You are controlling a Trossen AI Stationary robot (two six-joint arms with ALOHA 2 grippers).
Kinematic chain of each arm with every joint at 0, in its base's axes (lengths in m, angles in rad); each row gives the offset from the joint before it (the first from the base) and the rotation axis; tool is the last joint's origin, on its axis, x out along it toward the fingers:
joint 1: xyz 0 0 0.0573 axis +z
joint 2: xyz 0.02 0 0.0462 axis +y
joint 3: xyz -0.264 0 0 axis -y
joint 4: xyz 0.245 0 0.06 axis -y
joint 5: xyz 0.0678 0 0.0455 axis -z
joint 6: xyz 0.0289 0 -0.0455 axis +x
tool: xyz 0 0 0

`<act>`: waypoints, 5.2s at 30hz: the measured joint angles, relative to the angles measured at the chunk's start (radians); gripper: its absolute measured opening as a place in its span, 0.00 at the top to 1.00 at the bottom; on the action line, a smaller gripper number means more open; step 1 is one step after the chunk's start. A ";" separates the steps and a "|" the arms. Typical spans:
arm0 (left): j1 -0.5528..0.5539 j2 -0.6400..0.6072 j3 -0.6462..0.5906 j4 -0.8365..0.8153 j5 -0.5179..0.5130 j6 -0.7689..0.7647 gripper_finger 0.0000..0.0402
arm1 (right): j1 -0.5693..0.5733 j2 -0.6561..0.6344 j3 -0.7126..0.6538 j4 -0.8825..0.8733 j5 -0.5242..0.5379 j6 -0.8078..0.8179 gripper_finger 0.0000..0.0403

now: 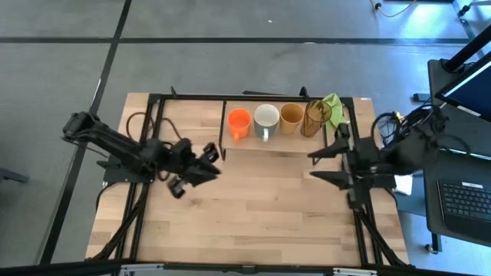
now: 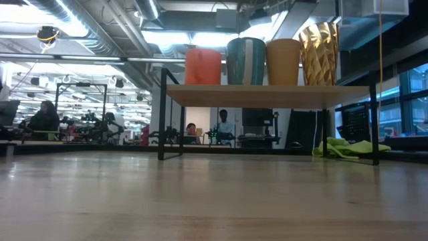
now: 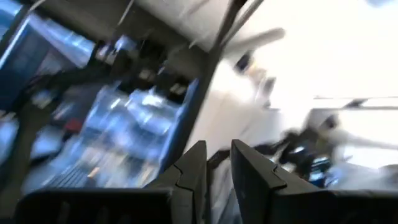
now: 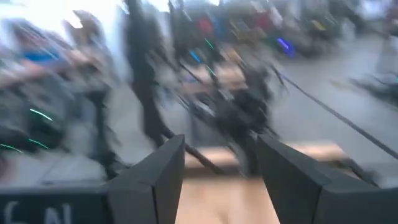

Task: Stack small to large cups/mugs on shelf
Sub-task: Return to Home Position

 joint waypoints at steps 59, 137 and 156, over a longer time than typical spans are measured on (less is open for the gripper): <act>0.144 -0.119 -0.695 0.001 0.090 0.024 0.83 | 0.000 -1.217 -1.534 0.707 -0.720 -0.309 0.50; 0.144 -0.119 -0.695 -0.620 0.093 0.108 0.83 | 0.001 -1.210 -1.656 0.557 -0.750 -0.294 0.50; 0.144 -0.119 -0.695 -0.620 0.093 0.108 0.83 | 0.001 -1.210 -1.656 0.557 -0.749 -0.294 0.50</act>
